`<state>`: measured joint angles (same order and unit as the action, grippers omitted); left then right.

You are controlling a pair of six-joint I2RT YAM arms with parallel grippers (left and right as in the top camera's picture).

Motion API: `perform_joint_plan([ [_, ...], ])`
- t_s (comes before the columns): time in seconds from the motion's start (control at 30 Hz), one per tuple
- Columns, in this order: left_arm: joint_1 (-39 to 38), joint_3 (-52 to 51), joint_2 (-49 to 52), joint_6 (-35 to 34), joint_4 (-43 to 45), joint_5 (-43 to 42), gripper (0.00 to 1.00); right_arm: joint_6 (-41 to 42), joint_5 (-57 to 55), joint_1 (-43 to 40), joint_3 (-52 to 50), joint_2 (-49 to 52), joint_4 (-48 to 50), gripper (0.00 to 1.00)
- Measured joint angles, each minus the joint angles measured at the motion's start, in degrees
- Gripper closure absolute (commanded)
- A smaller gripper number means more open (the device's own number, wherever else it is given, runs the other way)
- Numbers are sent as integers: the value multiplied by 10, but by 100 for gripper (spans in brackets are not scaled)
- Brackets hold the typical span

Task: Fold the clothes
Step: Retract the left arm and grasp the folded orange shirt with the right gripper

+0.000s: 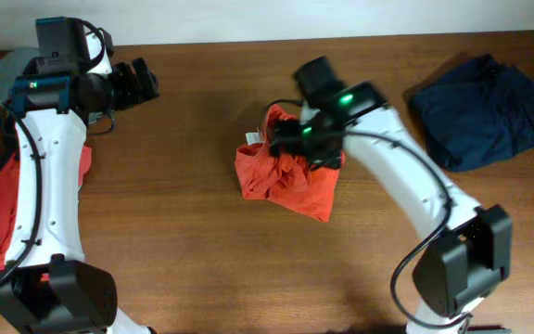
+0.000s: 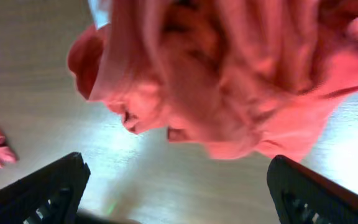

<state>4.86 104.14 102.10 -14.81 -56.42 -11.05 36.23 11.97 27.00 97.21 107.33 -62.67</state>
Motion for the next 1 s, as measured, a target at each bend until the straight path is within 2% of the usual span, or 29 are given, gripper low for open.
perform_joint_plan([
  [0.27,0,0,0,0,-1,27,1,68,-102,98,0,12,112,11],
  [0.4,0,0,0,0,-2,30,1,51,-124,99,0,49,170,19],
  [0.63,0,0,0,0,-14,30,1,1,-137,92,-1,105,168,22],
  [0.67,0,0,0,0,-14,30,1,-6,-139,90,-1,106,167,25],
  [0.7,0,0,0,0,-14,30,1,-12,-141,89,-1,107,167,31],
  [0.73,0,0,0,0,-14,30,1,-17,-142,88,-1,107,167,43],
  [0.8,0,0,0,0,-14,30,1,-25,-144,87,-1,107,167,81],
  [0.9,0,0,0,0,-14,30,1,-26,-145,85,-1,107,160,96],
  [1.0,0,0,0,0,-14,30,1,-31,-145,85,-1,107,141,96],
])
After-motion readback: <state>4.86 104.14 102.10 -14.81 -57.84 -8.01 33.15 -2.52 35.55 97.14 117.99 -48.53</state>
